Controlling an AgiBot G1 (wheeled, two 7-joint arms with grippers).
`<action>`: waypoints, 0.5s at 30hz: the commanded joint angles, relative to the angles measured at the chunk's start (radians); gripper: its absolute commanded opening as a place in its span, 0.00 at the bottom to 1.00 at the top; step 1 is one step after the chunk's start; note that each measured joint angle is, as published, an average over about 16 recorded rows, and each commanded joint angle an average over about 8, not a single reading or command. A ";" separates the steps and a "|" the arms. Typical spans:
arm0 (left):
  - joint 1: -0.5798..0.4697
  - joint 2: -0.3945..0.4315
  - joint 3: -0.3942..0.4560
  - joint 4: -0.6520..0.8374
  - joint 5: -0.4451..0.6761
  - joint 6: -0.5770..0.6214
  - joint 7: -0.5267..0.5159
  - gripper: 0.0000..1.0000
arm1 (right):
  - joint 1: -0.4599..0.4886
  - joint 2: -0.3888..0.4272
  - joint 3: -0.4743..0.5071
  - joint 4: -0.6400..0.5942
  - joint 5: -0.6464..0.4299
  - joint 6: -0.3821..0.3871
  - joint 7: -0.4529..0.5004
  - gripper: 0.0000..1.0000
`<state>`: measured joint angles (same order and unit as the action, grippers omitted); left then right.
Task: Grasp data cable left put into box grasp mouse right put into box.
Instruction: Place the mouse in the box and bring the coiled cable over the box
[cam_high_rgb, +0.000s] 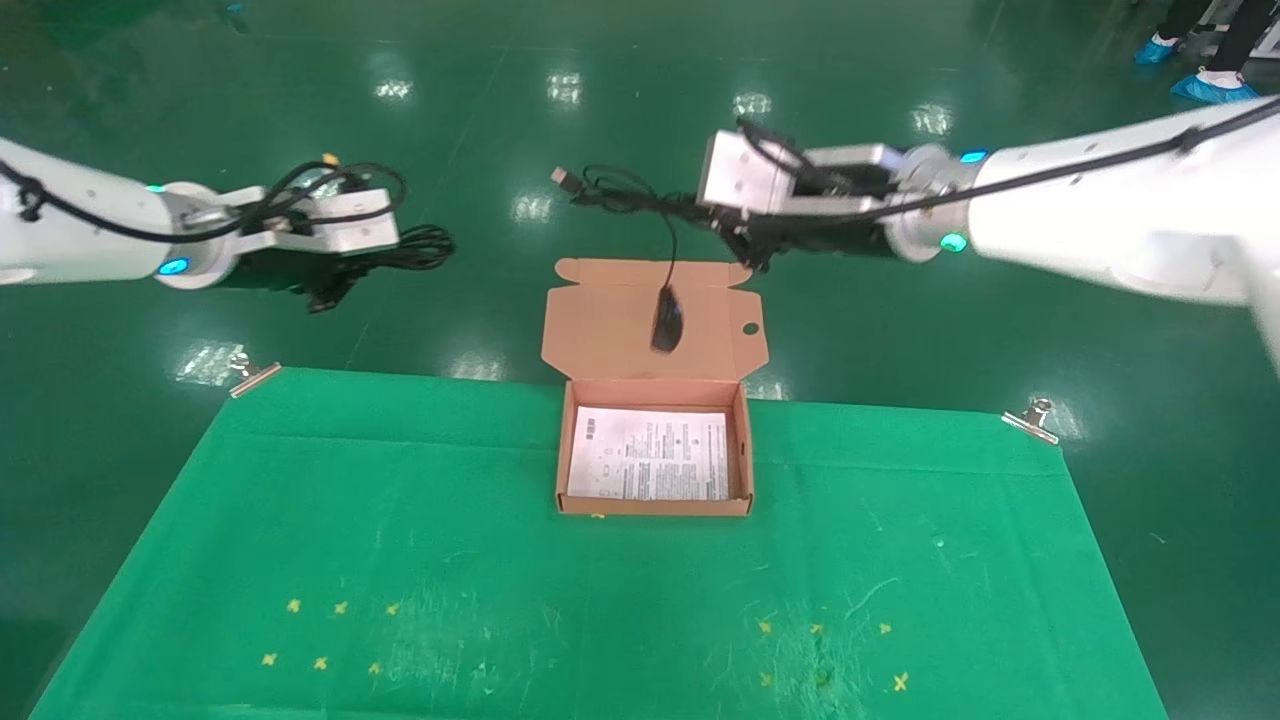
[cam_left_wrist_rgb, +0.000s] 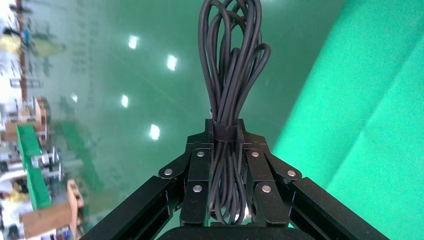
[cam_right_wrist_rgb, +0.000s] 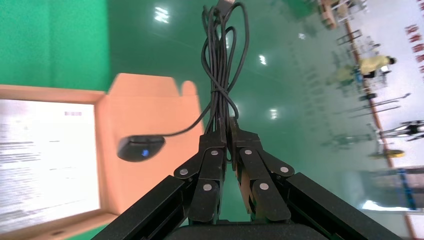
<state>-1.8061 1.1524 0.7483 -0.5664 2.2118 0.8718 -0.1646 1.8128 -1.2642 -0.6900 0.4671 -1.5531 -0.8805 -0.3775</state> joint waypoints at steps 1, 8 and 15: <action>0.004 -0.013 0.005 -0.003 0.014 0.006 -0.013 0.00 | -0.013 -0.008 -0.002 -0.011 0.001 0.000 -0.004 0.00; 0.017 -0.050 0.020 -0.047 0.061 0.046 -0.076 0.00 | -0.053 -0.054 0.004 -0.052 0.031 -0.007 -0.020 0.00; 0.033 -0.069 0.026 -0.106 0.086 0.067 -0.126 0.00 | -0.098 -0.062 0.000 -0.106 0.040 0.003 -0.013 0.00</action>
<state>-1.7738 1.0838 0.7740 -0.6693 2.2966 0.9373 -0.2879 1.7159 -1.3272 -0.6922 0.3576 -1.5172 -0.8752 -0.3932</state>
